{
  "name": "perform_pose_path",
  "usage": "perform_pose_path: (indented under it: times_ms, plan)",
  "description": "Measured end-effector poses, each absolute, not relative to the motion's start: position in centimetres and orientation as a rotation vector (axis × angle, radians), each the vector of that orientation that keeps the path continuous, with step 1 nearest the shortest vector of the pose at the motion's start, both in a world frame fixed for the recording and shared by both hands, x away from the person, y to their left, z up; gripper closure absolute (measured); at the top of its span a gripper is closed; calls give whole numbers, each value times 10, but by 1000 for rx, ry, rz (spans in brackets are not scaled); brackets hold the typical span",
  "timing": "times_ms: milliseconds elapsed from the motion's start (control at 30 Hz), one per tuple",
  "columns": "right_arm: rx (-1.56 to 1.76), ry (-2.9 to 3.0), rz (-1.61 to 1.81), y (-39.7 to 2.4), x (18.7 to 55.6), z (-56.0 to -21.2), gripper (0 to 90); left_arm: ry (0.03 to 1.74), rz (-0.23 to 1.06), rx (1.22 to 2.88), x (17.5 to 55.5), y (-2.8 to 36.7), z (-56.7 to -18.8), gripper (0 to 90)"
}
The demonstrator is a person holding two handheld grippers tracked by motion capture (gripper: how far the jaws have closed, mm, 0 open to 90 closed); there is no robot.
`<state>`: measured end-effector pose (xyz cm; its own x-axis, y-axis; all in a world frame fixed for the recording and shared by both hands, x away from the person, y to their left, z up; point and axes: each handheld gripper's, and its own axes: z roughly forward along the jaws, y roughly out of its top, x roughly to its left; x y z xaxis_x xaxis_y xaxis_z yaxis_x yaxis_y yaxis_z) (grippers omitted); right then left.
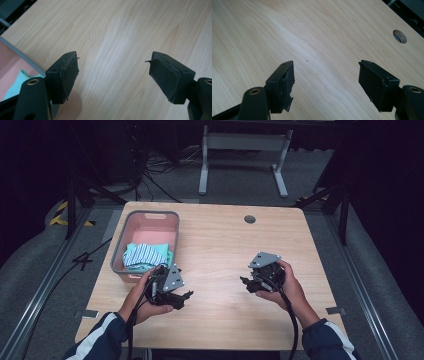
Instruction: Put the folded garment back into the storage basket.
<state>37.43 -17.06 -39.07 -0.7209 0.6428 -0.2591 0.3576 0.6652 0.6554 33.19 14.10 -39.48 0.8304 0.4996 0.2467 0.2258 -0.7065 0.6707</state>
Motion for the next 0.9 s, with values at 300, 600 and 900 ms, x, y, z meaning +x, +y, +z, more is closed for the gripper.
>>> perform_pose_path:
  times_ms: [300,600,900]
  plan:
    - [796,2399,770,-193,364,-402,296,485,506,2414,332,131,-414,226]
    - [824,2400,752,-217,352,-419,294,467,470,2457,331,123,-433,209]
    - [937,2355,811,-246,340,-435,272,485,459,2443,328,122,-450,213]
